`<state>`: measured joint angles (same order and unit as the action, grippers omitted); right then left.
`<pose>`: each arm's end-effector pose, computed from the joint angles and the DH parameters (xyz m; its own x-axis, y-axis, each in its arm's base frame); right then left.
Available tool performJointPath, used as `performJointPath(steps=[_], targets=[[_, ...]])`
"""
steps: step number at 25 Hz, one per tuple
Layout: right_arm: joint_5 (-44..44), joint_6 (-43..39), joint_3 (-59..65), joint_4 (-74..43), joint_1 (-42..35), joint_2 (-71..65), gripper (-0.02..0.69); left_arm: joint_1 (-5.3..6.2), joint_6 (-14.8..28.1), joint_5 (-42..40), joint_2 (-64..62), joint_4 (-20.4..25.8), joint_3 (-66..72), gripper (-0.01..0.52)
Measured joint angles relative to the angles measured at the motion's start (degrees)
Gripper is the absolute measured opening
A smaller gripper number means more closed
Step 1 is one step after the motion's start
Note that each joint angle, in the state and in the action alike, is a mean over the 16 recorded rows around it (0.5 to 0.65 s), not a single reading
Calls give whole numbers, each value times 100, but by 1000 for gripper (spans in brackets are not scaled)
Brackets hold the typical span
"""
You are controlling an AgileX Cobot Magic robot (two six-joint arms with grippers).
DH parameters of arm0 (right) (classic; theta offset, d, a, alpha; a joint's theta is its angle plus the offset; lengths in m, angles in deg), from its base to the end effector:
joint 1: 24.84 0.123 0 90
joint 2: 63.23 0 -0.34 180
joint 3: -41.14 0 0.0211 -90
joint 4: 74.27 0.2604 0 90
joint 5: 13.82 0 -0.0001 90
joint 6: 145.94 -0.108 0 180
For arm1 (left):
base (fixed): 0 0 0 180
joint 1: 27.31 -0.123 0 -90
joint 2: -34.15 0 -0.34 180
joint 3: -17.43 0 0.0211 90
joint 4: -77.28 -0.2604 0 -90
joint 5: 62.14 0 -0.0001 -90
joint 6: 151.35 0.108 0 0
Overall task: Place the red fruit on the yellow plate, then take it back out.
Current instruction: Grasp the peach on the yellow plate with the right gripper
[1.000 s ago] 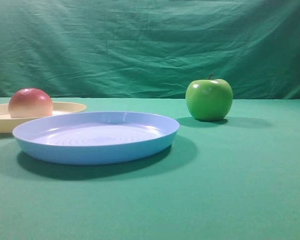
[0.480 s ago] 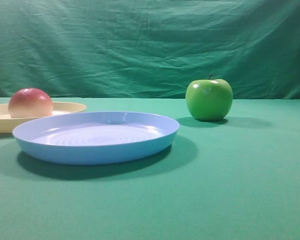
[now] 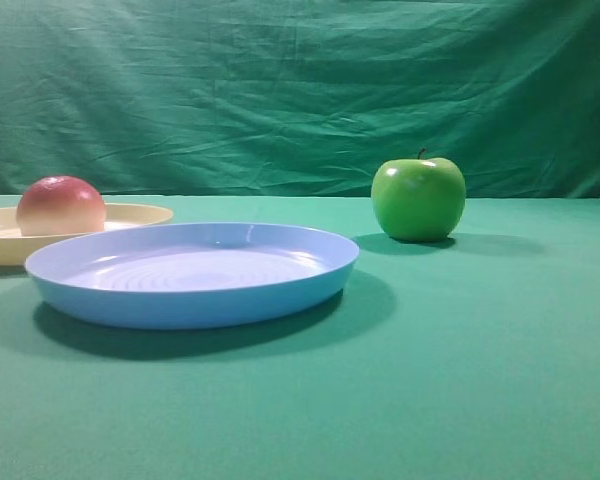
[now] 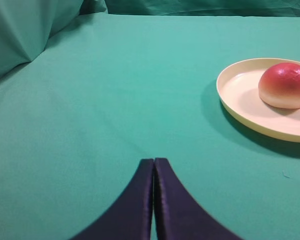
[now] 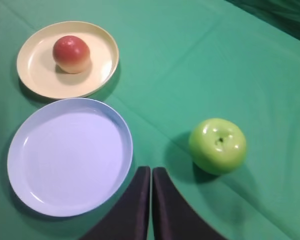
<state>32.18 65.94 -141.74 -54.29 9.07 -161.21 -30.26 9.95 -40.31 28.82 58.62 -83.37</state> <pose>0.2977 0.2322 0.3781 -0.3947 -0.6205 -0.6776 -0.8332 0.5525 -0.0207 0.0214 0.0140 0.1720 -0.2599 -0.0359 -0.9650 -0.1716 0.9851 0.0096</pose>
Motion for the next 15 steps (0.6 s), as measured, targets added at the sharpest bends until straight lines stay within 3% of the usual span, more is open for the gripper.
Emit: performJointPath(steps=[9, 15], targets=[[-184, 99, -1696, 41, 553, -1899, 35, 0, 0, 0, 0, 0, 0, 0], [-637, 233, -2497, 148, 836, -2882, 205, 0, 0, 0, 0, 0, 0, 0]])
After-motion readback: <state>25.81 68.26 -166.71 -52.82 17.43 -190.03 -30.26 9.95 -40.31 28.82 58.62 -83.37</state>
